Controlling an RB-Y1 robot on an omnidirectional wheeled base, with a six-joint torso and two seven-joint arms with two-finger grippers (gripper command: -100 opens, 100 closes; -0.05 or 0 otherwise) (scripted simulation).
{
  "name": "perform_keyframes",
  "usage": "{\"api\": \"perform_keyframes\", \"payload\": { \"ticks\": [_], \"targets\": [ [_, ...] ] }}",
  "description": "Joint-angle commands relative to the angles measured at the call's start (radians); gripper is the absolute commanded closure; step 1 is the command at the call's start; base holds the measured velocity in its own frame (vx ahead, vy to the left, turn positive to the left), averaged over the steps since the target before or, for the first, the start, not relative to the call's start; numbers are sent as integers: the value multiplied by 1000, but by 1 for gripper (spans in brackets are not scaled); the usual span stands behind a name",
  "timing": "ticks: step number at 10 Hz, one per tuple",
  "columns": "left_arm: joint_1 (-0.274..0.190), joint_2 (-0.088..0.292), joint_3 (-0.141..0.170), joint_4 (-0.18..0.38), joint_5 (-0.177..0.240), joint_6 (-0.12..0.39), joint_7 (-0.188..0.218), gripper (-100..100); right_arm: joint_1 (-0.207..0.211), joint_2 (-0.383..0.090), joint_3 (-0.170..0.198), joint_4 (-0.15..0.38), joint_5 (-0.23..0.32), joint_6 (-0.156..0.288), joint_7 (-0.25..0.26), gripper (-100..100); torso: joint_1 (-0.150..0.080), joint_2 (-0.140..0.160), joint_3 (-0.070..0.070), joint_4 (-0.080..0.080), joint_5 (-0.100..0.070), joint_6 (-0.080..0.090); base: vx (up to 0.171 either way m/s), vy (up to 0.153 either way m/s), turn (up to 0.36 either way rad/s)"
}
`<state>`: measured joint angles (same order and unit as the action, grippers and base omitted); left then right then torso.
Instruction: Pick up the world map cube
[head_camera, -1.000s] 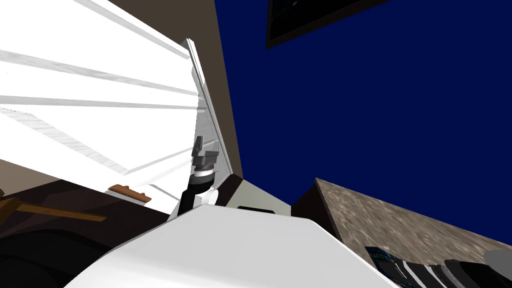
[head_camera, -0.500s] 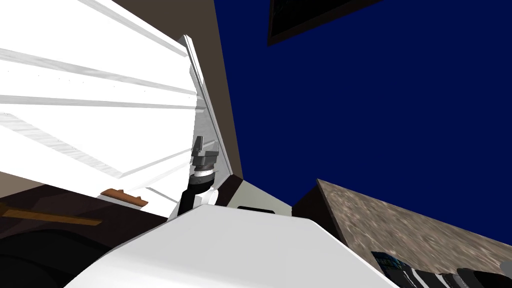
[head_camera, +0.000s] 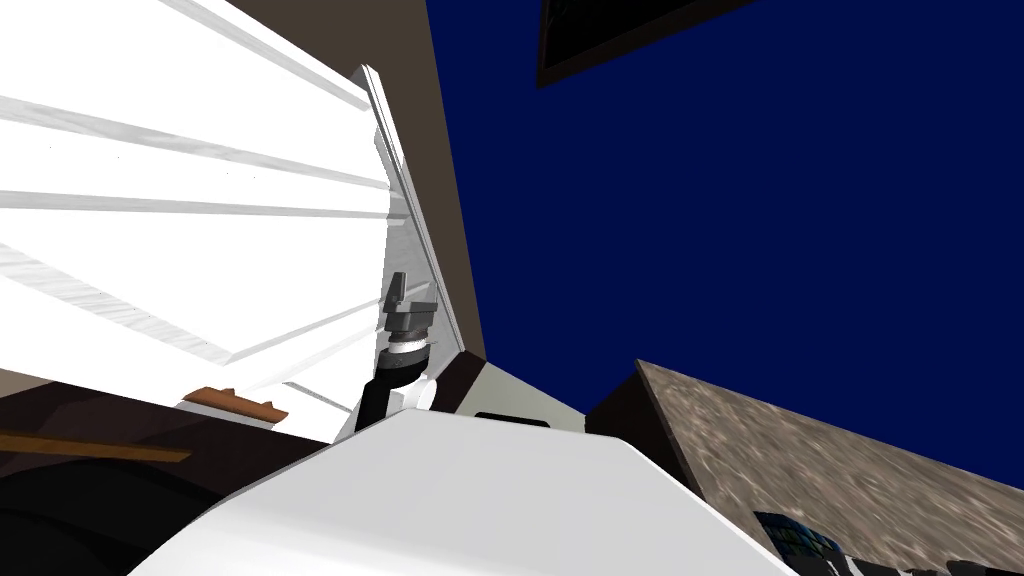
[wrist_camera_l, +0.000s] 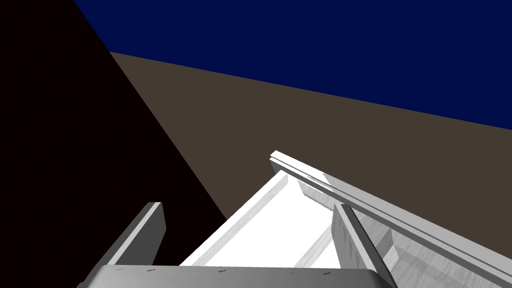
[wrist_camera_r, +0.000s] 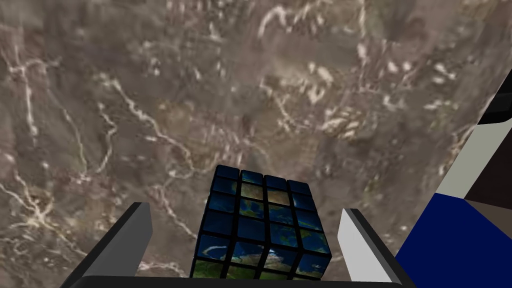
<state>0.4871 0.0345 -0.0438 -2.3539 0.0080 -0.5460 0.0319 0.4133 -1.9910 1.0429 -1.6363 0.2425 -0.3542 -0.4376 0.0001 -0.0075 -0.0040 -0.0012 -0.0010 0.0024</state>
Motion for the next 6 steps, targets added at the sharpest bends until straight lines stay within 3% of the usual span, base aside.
{"api": "perform_keyframes", "payload": {
  "ticks": [1, 2, 4, 5, 6],
  "targets": [
    [0, 0, 0, 0, 0, 0, 0, 0, 8, 4, 0, 11, -29, -5, 50, -100, 0, 0, 0, 0, 0, 0, 33, 33, -17],
    [0, 0, 0, 0, 0, 0, 0, 0, 26, 18, -4, 39, -68, -16, 78, -100, 0, 0, 0, 0, 0, 0, 36, 30, -30],
    [0, 0, 0, 0, 0, 0, 0, 0, 26, 18, -4, 39, -75, -16, 114, -100, 0, 0, 0, 0, 0, 0, 25, 17, -8],
    [0, 0, 0, 0, 0, 0, 0, 0, 44, 32, -7, 67, -120, -27, 149, -100, -1, 1, 0, 0, 0, 0, 23, 20, -24],
    [0, 0, 0, 0, 0, 0, 0, 0, 44, 32, -7, 67, -121, -27, 174, -100, -1, 1, 1, 0, 0, 0, 29, 22, -19]
  ]
}}
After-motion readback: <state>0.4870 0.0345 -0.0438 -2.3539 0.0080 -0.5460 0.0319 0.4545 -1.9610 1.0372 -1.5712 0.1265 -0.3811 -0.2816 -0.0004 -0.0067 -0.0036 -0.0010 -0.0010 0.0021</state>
